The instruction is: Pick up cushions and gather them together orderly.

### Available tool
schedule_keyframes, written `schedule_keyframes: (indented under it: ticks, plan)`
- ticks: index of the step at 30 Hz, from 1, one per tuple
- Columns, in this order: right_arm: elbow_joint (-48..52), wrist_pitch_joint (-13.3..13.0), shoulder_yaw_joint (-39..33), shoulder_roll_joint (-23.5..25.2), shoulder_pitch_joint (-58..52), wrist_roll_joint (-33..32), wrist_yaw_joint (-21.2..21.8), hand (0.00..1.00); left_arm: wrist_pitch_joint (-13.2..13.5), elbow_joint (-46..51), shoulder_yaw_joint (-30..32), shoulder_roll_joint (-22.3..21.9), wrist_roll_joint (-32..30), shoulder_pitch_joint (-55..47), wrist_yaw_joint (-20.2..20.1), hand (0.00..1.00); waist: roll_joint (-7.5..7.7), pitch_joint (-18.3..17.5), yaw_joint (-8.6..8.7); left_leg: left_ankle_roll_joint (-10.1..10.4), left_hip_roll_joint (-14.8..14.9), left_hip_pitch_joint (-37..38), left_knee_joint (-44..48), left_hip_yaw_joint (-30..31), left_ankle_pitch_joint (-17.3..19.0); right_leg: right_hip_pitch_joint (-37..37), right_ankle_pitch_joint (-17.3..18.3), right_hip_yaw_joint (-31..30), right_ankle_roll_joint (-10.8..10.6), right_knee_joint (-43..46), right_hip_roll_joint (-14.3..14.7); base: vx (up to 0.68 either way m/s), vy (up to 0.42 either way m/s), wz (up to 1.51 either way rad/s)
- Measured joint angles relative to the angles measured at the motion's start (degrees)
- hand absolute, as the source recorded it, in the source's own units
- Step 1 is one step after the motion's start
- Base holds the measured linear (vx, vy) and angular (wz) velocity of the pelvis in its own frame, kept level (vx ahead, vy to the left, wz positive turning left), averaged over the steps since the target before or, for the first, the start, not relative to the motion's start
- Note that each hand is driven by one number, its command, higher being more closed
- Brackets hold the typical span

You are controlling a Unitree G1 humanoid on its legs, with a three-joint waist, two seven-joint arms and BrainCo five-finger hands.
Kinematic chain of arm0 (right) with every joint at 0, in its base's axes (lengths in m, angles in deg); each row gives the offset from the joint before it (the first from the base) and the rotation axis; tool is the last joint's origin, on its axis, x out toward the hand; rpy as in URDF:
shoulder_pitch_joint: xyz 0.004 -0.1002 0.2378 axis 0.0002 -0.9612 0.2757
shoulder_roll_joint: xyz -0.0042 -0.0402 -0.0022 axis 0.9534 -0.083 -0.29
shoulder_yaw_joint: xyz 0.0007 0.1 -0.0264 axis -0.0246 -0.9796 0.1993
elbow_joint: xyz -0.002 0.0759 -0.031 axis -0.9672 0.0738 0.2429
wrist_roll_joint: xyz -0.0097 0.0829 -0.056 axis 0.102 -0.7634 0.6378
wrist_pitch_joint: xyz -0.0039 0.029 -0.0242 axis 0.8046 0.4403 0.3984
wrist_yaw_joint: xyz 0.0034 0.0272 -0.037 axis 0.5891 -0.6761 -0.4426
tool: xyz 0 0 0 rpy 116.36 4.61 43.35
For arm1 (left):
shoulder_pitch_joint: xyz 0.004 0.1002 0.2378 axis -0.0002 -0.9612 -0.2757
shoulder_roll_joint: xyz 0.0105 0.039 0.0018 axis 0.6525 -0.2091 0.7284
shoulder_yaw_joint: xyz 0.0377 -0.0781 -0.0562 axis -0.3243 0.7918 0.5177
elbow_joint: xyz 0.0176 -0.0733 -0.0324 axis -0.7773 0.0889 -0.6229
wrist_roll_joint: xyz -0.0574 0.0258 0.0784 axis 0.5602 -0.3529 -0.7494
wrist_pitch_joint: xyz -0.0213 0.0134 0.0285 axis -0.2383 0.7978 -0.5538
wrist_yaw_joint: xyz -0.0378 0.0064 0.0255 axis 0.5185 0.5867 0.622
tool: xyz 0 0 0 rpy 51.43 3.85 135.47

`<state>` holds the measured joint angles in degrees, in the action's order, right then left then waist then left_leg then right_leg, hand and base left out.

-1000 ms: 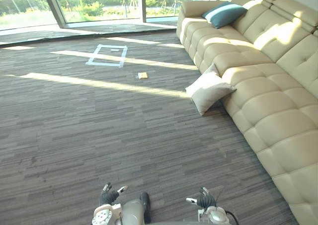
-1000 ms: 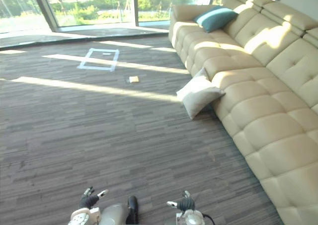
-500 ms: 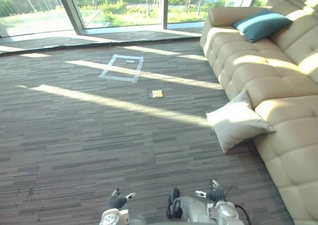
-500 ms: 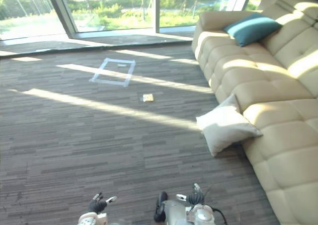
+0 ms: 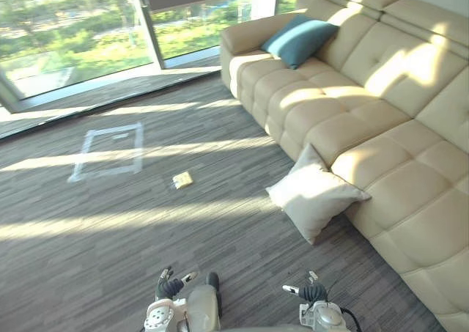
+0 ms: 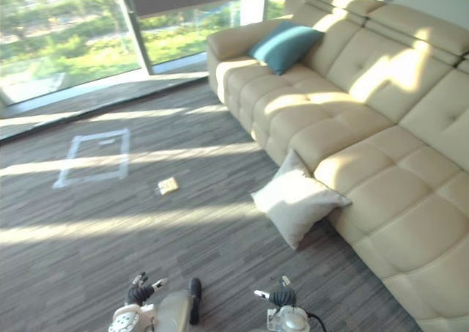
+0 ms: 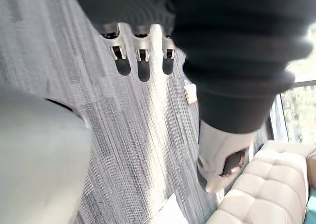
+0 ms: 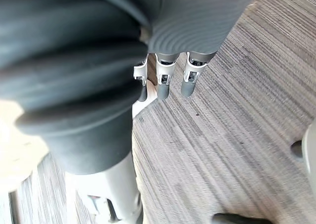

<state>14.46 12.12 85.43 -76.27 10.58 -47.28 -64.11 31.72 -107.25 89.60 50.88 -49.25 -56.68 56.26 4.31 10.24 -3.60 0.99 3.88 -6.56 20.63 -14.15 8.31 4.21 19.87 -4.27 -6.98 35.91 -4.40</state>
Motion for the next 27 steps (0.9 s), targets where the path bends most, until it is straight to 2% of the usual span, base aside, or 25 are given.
schedule_keyframes:
  ticks: [1,2,3,5,7,9,10,11,12,13,14,15,16,18,19,20,22,23,25,27]
  plan:
    - [0.5,-0.1,0.0,0.5,-0.3,0.0,0.1,0.0,-0.2,-0.4,-0.2,0.3,0.0,0.0,0.0,0.0,0.0,0.2,0.25,-0.3,-0.4,2.2,-0.8,-1.0,0.9,-1.8,-0.3,2.9,-0.5,4.3,-1.7,0.43,0.331,-0.92]
    - [0.5,-0.2,0.0,0.7,-0.3,0.0,0.2,0.0,-0.6,-1.2,-1.0,0.5,0.0,0.2,0.1,0.0,-0.11,0.2,0.52,-0.6,-0.7,6.0,-2.5,-2.7,2.1,-3.4,-0.1,6.7,-0.2,8.1,-3.9,0.39,0.263,-0.64]
    - [0.3,-0.2,0.1,0.7,-0.2,0.0,0.2,0.0,-0.7,-1.8,-1.8,0.7,0.0,0.4,0.1,0.0,-0.5,0.3,0.76,-0.9,-0.7,10.1,-4.8,-4.1,2.5,-4.7,0.8,10.5,1.4,9.1,-5.1,0.43,0.246,-0.47]
    - [0.0,-0.2,0.3,0.7,0.3,0.0,0.2,0.0,-0.8,-3.1,-3.5,0.9,0.3,1.2,0.0,0.0,-0.97,0.3,1.1,-0.9,-0.3,14.3,-9.2,-5.1,2.4,-7.4,1.5,15.5,2.7,6.4,-4.9,0.3,0.142,-0.25]
    - [-1.5,-0.2,0.8,0.2,1.8,0.0,0.3,0.0,-0.8,-4.0,-4.7,1.3,0.4,1.3,-0.1,0.0,-1.37,0.3,1.57,-0.6,0.2,17.1,-12.7,-7.5,2.3,-11.8,0.3,19.7,4.1,-0.3,-4.0,0.3,0.094,-0.37]
    - [-2.9,-0.2,1.7,-1.4,3.9,0.0,0.5,0.0,-1.0,-5.7,-5.8,1.3,0.8,2.3,-0.2,0.0,-2.64,1.1,1.79,0.1,0.8,19.9,-15.3,-10.3,2.2,-15.2,-4.9,27.0,6.8,-9.2,-3.5,0.34,0.047,-0.52]
    - [-3.7,-0.2,2.0,-2.0,4.7,0.0,0.5,0.0,-1.0,-6.1,-6.2,1.3,0.9,2.2,-0.2,0.0,-3.01,1.4,2.01,0.6,0.7,20.7,-15.8,-11.0,2.1,-16.2,-8.7,29.6,8.0,-13.8,-2.7,0.38,0.002,-0.49]
    - [-4.1,-0.2,2.0,-2.6,5.0,0.0,0.5,0.0,-1.0,-6.5,-6.4,1.4,0.9,2.2,-0.3,0.0,-2.97,1.4,2.33,1.3,0.1,21.7,-15.8,-11.3,2.3,-16.3,-14.8,30.2,9.3,-19.9,-1.6,0.5,-0.048,-0.38]
    - [-4.2,-0.3,1.8,-2.9,4.5,0.0,0.5,0.0,-1.0,-6.6,-6.4,1.6,0.8,2.1,-0.4,0.0,-2.17,1.1,2.75,2.9,-1.2,23.0,-15.8,-10.4,3.3,-16.0,-22.4,28.6,12.4,-22.3,-1.2,0.44,-0.098,-0.24]
    - [-4.1,-0.4,1.7,-3.5,4.7,0.0,0.6,0.0,-1.0,-7.2,-6.2,1.1,0.8,2.1,-0.4,0.0,-2.72,1.2,3.03,4.0,-0.9,24.1,-15.7,-9.7,4.1,-16.1,-20.6,28.0,14.5,-20.8,-0.9,0.44,-0.115,-0.29]
    - [-4.5,-0.3,1.5,-4.8,5.7,0.0,0.6,0.0,-1.0,-7.5,-6.3,0.2,0.8,2.2,-0.6,0.0,-4.79,1.2,3.23,4.6,0.7,24.4,-13.9,-8.9,4.5,-16.2,-18.3,28.1,13.8,-18.1,-0.2,0.33,-0.117,-0.18]
    - [-4.5,-0.4,0.6,-4.8,5.6,0.0,0.8,0.0,-1.0,-7.5,-6.4,-0.2,0.7,2.4,-0.8,0.0,-4.79,1.2,3.79,5.0,1.5,23.0,-9.6,-7.8,4.8,-16.0,-15.7,28.0,13.1,-17.9,-0.1,0.37,-0.186,-0.13]
    - [-4.4,-0.4,-0.5,-4.6,5.5,0.0,0.9,0.0,-0.9,-7.0,-6.2,-0.6,0.6,2.4,-1.2,0.0,-5.19,1.3,3.83,5.4,3.1,20.7,-3.3,-7.0,5.2,-14.7,-14.9,28.4,13.0,-18.6,0.4,0.34,-0.241,0.1]
    - [-3.9,-0.2,-0.9,-4.7,4.4,-0.1,0.9,0.0,-0.9,-5.8,-5.4,-1.0,-0.1,2.3,-1.7,0.0,-5.87,1.5,3.46,5.5,9.1,13.7,16.3,-5.0,4.4,-9.7,-13.7,27.9,13.5,-22.0,4.0,0.39,-0.242,-0.1]
    - [-3.9,-0.2,-0.9,-4.7,3.9,-0.1,0.6,0.0,-0.9,-4.7,-5.4,-1.1,-0.3,1.9,-1.8,0.0,-5.93,1.6,3.08,6.4,11.6,10.8,25.0,-4.0,5.3,-6.8,-12.8,27.1,13.8,-23.4,5.9,0.31,-0.14,-0.33]
    - [-4.0,-0.2,-0.9,-4.7,3.7,-0.2,0.5,0.0,-0.9,-4.2,-5.4,-0.9,-0.4,1.9,-1.9,0.0,-5.75,1.8,2.91,6.4,12.3,9.3,27.7,-3.5,6.2,-5.3,-12.2,26.4,14.0,-23.9,6.5,0.29,-0.098,-0.45]
    - [-4.3,-0.2,-1.4,-4.8,3.2,-0.3,0.5,0.0,-0.9,-3.5,-5.5,-0.4,-0.3,2.0,-1.9,0.0,-4.75,2.0,2.72,6.1,10.9,6.4,25.4,-2.5,8.2,-2.1,-11.6,25.3,13.3,-25.6,6.6,0.22,-0.066,-0.43]
    - [-4.5,-0.1,-2.1,-4.9,2.8,-0.6,0.4,0.0,-0.8,-3.3,-5.5,-0.3,-0.3,2.1,-1.9,0.0,-4.57,2.1,2.54,5.4,9.2,5.1,20.1,-1.5,9.0,-0.8,-11.5,24.0,13.1,-26.7,6.5,0.23,-0.028,-0.59]
    - [-4.5,-0.1,-2.6,-4.9,2.6,-0.7,0.1,0.0,-0.7,-3.3,-5.5,-0.4,-0.3,2.3,-1.8,0.0,-4.6,2.1,2.04,5.5,5.4,3.4,8.9,3.8,9.2,0.3,-11.4,21.1,12.9,-27.1,6.3,0.27,0.031,-0.78]
    - [-4.5,0.0,-2.6,-4.7,2.5,-0.6,-0.1,0.0,-0.6,-3.2,-5.5,-0.3,-0.2,2.9,-1.6,0.0,-4.01,2.5,1.05,5.0,1.3,2.7,0.0,12.5,7.7,1.6,-10.9,17.3,12.0,-26.3,5.6,0.29,0.118,-0.9]
